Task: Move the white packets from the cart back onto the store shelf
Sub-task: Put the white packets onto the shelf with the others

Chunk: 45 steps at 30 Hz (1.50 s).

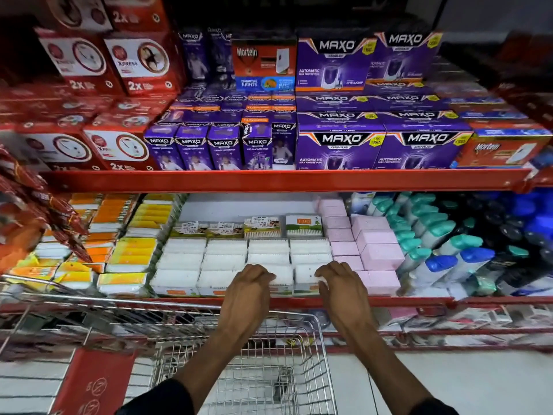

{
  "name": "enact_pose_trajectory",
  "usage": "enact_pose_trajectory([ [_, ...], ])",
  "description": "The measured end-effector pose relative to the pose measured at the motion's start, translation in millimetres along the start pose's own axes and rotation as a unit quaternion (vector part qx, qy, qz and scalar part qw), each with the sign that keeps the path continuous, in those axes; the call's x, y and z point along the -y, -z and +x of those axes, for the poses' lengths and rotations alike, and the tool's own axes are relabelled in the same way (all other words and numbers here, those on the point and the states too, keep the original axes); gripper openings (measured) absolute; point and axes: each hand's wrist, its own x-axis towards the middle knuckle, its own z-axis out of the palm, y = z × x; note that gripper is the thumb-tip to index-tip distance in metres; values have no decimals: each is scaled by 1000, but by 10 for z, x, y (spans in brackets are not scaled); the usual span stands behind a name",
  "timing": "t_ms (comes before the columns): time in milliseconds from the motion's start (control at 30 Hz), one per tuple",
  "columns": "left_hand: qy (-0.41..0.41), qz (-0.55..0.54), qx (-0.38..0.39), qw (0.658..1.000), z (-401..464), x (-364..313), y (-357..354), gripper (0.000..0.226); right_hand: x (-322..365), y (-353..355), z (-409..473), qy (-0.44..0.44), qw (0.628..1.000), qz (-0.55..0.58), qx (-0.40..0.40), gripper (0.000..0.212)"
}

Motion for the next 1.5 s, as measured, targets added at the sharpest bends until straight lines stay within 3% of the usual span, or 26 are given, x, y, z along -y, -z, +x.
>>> enact_pose_trajectory([
  [467,43,25,31,998,108,141,-419,39,-153,-360,128,-25,998,-32,55,45],
  [1067,56,31,40,997,118,269,-566,39,-202,-424,145,12,997,39,59,31],
  [1500,26,21,6,999,2,380,-425,37,-99,-447,112,27,998,44,37,34],
])
